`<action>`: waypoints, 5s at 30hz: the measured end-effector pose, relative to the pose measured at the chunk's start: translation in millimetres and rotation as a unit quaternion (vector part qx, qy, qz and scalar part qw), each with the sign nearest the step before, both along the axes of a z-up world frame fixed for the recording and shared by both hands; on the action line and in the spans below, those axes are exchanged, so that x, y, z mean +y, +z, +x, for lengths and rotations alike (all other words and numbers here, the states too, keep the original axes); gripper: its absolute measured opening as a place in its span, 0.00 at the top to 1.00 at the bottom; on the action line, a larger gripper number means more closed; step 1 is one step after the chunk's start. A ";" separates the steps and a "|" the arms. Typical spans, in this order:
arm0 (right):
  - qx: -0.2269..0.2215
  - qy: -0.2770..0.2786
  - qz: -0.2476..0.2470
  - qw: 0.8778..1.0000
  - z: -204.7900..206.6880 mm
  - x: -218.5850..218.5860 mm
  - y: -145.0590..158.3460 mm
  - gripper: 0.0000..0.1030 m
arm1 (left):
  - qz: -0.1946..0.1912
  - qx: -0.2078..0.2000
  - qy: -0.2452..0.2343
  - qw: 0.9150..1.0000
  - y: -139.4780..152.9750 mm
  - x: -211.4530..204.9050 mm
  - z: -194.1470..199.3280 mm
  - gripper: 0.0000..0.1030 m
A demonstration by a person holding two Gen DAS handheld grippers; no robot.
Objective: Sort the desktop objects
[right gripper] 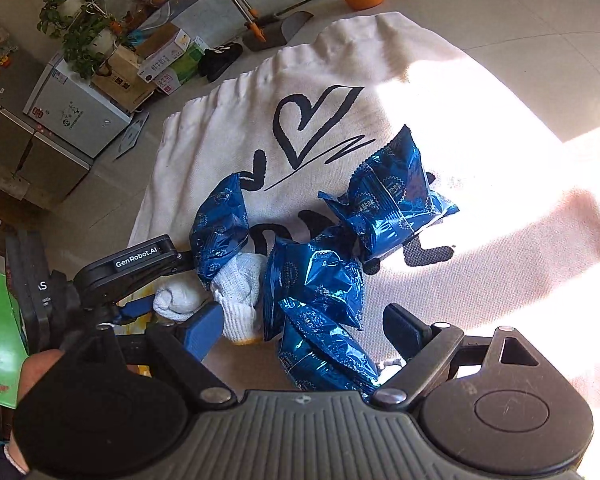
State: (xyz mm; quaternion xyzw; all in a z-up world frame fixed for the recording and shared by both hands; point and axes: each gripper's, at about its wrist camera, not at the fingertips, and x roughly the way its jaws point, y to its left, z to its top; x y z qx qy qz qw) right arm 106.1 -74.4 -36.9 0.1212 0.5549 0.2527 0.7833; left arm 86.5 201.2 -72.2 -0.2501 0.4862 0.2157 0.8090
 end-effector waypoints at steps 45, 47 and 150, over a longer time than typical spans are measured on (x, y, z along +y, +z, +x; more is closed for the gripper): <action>0.070 -0.034 -0.007 0.997 35.7 12.9 -49.5 0.15 | -0.067 0.004 -0.007 0.998 -2.6 -29.2 8.4 0.01; 0.071 -0.032 -0.007 0.997 36.5 15.1 -51.5 0.15 | -0.062 0.007 -0.002 0.998 -4.5 -28.4 9.1 0.01; 0.006 -0.041 -0.057 0.998 38.0 1.1 -25.7 0.34 | -0.041 0.017 -0.093 0.995 13.3 -71.0 -3.4 0.38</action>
